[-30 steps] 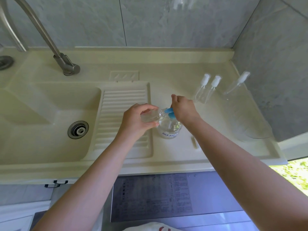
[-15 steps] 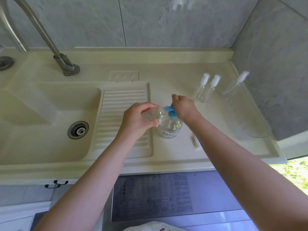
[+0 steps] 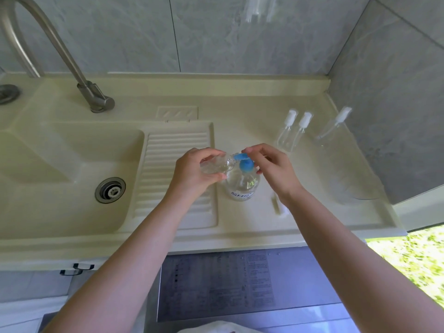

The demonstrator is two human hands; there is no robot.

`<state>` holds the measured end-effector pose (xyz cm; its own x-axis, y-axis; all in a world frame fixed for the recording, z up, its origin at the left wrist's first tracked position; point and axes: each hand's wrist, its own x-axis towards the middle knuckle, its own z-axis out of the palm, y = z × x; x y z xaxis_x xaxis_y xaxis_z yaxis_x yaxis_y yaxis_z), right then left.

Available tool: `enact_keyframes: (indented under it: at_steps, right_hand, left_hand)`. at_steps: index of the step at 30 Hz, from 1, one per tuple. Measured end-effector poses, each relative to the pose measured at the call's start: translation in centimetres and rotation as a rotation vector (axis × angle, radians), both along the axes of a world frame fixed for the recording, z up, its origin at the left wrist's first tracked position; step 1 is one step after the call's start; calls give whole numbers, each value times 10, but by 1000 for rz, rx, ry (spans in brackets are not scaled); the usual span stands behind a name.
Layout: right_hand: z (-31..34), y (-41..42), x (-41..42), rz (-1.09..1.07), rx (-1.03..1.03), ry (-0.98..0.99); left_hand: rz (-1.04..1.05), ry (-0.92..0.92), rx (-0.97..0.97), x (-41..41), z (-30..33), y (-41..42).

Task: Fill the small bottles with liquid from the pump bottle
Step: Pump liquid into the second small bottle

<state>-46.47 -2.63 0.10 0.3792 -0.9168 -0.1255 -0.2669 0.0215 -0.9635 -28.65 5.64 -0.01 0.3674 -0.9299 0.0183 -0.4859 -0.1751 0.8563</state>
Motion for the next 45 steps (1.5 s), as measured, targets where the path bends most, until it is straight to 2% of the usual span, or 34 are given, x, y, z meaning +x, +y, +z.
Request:
enact_keyframes:
  at_steps: [14, 16, 19, 21, 30, 36, 45]
  right_hand:
    - [-9, 13, 4, -189, -215, 16]
    - [-7, 11, 5, -220, -158, 35]
    - [3, -2, 8, -246, 37, 32]
    - [8, -11, 13, -208, 111, 86]
    - [16, -38, 30, -116, 198, 346]
    - [12, -42, 39, -74, 91, 508]
    - [0, -35, 50, -174, -61, 622]
  left_hand:
    - [11, -4, -4, -2, 3, 0]
    - [8, -18, -10, -2, 3, 0]
    - [7, -35, -11, -1, 5, 0]
    - [4, -41, -8, 0, 5, -1]
    - [-4, -58, -12, 0, 7, -2]
    - [-13, -46, -12, 1, 6, -3]
    - [-13, -74, -2, 0, 1, -5]
